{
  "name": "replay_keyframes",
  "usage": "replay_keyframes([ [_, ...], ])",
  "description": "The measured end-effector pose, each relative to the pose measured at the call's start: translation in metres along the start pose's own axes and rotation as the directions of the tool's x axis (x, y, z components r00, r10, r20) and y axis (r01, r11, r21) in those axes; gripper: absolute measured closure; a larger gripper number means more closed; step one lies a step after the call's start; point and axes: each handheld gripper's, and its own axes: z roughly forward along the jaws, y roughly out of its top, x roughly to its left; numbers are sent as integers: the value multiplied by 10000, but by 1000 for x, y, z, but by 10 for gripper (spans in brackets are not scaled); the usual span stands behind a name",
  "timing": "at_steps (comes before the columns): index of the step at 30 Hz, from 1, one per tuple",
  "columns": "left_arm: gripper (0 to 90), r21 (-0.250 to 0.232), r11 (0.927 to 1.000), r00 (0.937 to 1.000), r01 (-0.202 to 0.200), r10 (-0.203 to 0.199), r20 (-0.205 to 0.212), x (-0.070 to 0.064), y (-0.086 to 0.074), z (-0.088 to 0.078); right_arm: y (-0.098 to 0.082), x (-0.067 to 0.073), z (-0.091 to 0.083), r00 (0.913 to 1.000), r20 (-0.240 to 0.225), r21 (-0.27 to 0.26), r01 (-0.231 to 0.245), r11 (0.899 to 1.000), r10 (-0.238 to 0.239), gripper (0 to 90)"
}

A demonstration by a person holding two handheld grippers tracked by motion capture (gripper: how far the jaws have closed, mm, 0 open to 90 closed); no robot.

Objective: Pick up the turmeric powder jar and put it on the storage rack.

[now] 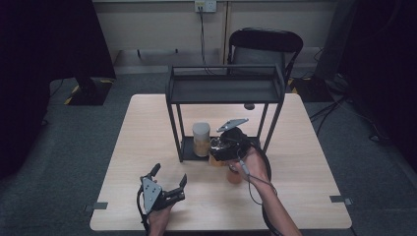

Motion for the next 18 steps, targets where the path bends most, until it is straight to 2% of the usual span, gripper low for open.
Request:
replay_keyframes([
  [18,15,-4,10000,10000,-5,5,17,0,0,0,10,-13,7,9991,258,142,-339,9993,335,345],
])
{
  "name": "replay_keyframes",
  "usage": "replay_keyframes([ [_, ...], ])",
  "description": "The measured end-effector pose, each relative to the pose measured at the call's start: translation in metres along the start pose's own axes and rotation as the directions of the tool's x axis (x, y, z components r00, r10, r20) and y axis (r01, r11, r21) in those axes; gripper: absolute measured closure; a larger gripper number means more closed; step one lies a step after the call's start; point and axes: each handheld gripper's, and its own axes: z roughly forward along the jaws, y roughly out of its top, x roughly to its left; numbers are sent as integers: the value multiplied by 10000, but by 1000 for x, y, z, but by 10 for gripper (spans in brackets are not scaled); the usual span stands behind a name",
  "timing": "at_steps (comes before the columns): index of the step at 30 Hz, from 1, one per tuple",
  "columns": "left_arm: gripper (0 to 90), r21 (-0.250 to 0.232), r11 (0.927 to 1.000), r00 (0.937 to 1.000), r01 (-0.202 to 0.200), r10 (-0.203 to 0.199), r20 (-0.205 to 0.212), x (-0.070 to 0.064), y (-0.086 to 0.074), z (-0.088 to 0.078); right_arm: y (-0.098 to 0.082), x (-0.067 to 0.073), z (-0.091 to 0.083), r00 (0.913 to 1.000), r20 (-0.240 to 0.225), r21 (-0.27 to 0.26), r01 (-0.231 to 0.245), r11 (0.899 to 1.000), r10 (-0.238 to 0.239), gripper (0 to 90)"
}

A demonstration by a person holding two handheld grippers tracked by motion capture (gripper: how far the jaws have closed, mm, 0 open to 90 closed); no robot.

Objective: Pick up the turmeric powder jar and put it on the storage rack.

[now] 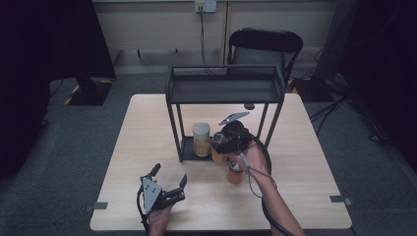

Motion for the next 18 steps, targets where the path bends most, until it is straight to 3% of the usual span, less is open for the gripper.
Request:
replay_keyframes([
  [18,15,0,10000,10000,1,-1,23,0,0,0,6,-4,18,9989,361,263,-324,9991,314,345],
])
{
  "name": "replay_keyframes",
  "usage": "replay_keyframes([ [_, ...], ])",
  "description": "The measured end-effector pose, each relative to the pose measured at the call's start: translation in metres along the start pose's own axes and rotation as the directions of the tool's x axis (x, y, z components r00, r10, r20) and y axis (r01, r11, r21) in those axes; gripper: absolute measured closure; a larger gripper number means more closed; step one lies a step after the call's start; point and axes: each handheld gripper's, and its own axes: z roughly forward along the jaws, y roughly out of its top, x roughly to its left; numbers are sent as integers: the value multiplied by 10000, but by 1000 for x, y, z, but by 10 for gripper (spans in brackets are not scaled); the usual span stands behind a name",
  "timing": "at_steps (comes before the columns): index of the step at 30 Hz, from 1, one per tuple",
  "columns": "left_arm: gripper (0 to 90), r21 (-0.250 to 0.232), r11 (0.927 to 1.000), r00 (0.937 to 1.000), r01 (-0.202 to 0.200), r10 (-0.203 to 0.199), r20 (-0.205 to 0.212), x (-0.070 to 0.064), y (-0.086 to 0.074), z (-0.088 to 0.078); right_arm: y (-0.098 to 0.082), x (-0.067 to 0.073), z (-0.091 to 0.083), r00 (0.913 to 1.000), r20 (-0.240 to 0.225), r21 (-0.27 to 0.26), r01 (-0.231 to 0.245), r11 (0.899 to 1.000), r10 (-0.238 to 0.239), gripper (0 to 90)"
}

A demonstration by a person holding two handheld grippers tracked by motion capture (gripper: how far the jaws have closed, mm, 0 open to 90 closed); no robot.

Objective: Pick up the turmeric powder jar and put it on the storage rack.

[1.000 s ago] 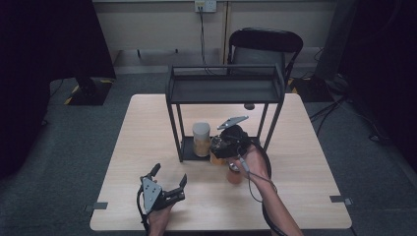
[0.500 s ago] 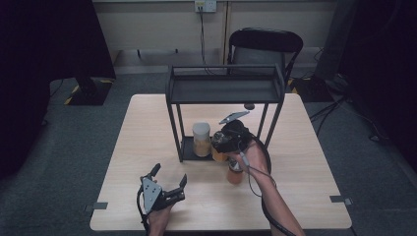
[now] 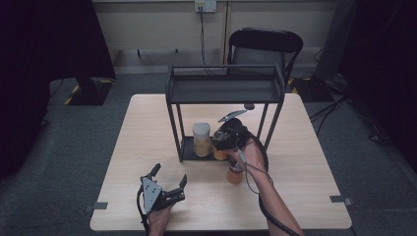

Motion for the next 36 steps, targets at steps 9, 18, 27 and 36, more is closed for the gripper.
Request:
replay_keyframes([
  [9,15,-1,10000,10000,0,0,6,0,0,0,3,-4,6,9999,137,175,-96,9998,93,345],
  [18,15,-2,10000,10000,-1,1,4,0,0,0,5,-6,11,9998,166,263,-138,9996,134,345],
  [27,15,-3,10000,10000,5,-5,12,0,0,0,5,-11,17,9996,165,427,-246,9988,239,345],
  [36,15,-3,10000,10000,5,-5,22,0,0,0,6,-15,21,9991,111,424,-403,9983,399,345],
])
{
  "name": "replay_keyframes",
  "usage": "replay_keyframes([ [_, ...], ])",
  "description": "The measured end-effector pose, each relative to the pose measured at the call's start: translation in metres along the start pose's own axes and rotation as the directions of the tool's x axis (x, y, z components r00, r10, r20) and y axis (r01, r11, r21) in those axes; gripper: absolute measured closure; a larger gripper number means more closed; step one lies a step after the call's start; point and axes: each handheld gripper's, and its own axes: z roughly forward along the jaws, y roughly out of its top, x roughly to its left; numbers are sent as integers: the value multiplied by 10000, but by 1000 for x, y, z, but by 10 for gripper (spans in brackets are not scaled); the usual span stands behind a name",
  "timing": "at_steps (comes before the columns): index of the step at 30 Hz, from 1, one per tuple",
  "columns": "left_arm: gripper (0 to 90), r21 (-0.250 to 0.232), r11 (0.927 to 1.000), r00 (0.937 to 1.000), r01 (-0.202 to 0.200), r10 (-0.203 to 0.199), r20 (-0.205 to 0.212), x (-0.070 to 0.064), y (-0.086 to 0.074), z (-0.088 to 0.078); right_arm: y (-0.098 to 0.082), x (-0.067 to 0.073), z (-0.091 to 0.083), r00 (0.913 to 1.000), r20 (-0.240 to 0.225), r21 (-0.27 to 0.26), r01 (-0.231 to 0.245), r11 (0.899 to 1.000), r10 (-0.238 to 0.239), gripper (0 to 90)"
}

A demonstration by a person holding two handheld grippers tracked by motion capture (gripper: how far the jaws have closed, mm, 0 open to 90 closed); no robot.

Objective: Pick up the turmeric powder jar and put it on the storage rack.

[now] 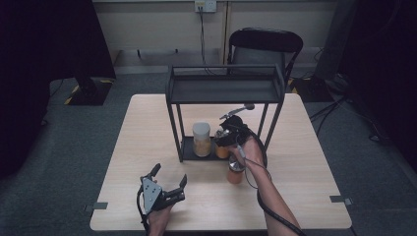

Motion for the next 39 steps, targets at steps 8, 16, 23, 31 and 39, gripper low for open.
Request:
replay_keyframes([
  [8,15,-3,10000,10000,15,-15,-1,0,0,0,-2,-1,1,10000,5,-35,-28,10000,28,345],
  [16,15,0,10000,10000,1,-1,-5,0,0,0,-1,2,1,10000,50,11,86,10000,-86,343],
  [23,15,-4,10000,10000,13,-13,0,0,0,0,-2,2,1,9999,59,-3,145,9999,-145,341],
  [31,15,-3,10000,10000,13,-13,6,0,0,0,-2,2,1,9999,48,4,158,9999,-158,339],
  [39,15,7,10000,10000,-4,4,12,0,0,0,0,2,1,9999,32,94,162,9998,-163,333],
])
